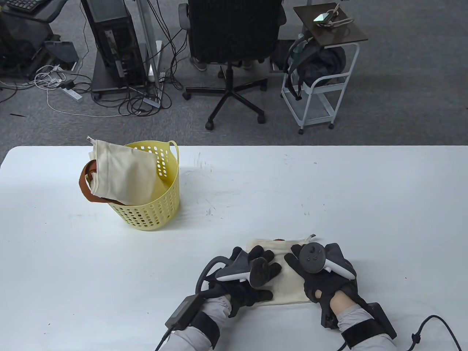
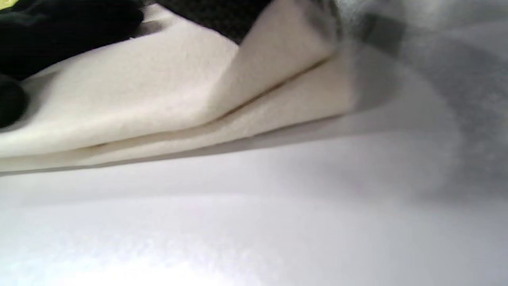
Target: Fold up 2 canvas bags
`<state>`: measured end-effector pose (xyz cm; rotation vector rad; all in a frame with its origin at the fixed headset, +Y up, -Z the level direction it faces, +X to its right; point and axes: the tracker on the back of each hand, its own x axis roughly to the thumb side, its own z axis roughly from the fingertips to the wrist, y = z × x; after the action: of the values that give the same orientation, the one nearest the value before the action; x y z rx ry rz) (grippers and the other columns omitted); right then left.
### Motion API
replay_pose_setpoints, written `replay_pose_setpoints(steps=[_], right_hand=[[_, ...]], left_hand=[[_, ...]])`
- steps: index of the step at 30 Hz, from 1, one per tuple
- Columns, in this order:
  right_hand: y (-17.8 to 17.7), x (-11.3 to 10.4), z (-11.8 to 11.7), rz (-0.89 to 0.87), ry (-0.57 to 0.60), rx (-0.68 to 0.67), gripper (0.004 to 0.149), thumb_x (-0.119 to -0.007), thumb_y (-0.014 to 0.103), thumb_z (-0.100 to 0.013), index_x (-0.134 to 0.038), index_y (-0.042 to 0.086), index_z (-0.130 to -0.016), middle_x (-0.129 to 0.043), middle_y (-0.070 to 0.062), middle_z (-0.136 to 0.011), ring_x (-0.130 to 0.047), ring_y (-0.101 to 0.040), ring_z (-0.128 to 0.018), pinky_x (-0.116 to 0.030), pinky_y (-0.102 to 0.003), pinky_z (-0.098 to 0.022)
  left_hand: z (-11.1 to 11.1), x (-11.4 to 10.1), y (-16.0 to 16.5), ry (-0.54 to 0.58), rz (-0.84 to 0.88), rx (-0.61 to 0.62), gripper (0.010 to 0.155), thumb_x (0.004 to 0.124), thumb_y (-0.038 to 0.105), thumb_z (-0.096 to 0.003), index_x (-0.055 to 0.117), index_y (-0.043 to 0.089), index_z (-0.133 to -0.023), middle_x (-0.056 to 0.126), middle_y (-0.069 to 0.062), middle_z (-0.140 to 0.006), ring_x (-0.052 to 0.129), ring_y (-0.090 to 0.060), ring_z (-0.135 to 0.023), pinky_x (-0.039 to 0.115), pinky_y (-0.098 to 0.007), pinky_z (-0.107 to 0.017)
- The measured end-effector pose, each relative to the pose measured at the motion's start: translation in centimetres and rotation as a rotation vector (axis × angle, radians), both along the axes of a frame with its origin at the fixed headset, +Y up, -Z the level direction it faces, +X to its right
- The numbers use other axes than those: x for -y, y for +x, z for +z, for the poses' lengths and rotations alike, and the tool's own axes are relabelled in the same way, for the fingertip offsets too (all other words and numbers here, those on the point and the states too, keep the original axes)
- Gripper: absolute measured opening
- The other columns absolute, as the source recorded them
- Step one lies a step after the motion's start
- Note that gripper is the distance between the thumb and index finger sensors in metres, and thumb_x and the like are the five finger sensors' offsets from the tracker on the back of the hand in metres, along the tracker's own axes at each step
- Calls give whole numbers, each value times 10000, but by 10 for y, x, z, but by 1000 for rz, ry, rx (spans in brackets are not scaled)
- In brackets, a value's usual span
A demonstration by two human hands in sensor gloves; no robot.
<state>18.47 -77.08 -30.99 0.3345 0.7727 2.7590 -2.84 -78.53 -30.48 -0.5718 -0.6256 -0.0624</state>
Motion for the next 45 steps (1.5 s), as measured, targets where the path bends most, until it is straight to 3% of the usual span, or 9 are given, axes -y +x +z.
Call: replay_pose_setpoints(steps=[8,11,15,21,25,29,34,39,45], right_hand=[[-29,-19,18,52,300,-104,614,-837,138,-451,-642,204,-1030,-417,-202,-1117,-408,-459,-1010,-289,-737,-675],[-36,-18,21,-67,224,-103,607,-885,287,-449,-709,78,-990,-540,-178,-1088,-431,-418,-1018,-291,-751,-662],[-20,-13,15,22,174,-32,581,-895,248,-434,-662,272,-966,-515,14,-1094,-391,-274,-1033,-247,-715,-694],[-12,-18,14,140,265,18,488,-919,113,-414,-797,309,-845,-691,28,-1012,-552,-212,-988,-316,-676,-715],[-13,-18,10,94,280,2,413,-898,135,-423,-834,270,-808,-737,-18,-973,-602,-252,-957,-364,-674,-709],[-8,-16,14,35,250,-17,398,-850,268,-462,-823,249,-859,-704,-51,-996,-568,-276,-967,-372,-683,-694],[-16,-17,21,20,239,-44,765,-866,422,-442,-489,235,-1081,-634,-132,-1043,-514,-365,-991,-359,-699,-687],[-22,5,10,-21,-3,-122,849,-737,461,-494,-94,367,-1041,-66,68,-1121,-12,-292,-1001,-64,-691,-660],[-4,-6,6,93,-10,27,782,-827,406,-467,-325,383,-1066,-223,127,-1129,-79,-210,-1027,-52,-661,-683]], left_hand=[[1,12,3,-68,-94,-1,748,387,721,-470,-145,532,-962,-310,216,-1017,-344,-90,-922,-92,-639,-711],[1,13,3,-77,-89,-8,755,377,723,-469,-158,518,-961,-325,214,-1003,-356,-95,-910,-92,-648,-706],[1,13,2,-74,-74,-12,755,383,725,-471,-139,524,-979,-312,217,-1018,-349,-92,-918,-83,-655,-709],[1,8,3,-53,-48,-14,751,430,707,-492,-30,523,-1056,-215,199,-1098,-286,-116,-979,-47,-663,-713],[0,-8,7,20,72,-55,654,467,622,-526,288,504,-1144,71,167,-1217,-71,-156,-1118,4,-670,-734],[-1,-11,28,70,77,-88,558,535,565,-548,471,403,-1078,188,74,-1187,43,-230,-1160,55,-642,-789],[4,3,33,54,-35,-33,569,408,560,-569,161,354,-1038,-120,22,-1129,-164,-286,-1101,27,-663,-779],[-1,13,20,-31,26,-64,681,388,642,-532,20,430,-1064,-267,172,-1054,-310,-168,-1013,-22,-668,-763],[-1,13,18,-37,16,-73,836,475,755,-460,-13,490,-1085,-249,172,-1079,-310,-185,-988,-7,-696,-737]])
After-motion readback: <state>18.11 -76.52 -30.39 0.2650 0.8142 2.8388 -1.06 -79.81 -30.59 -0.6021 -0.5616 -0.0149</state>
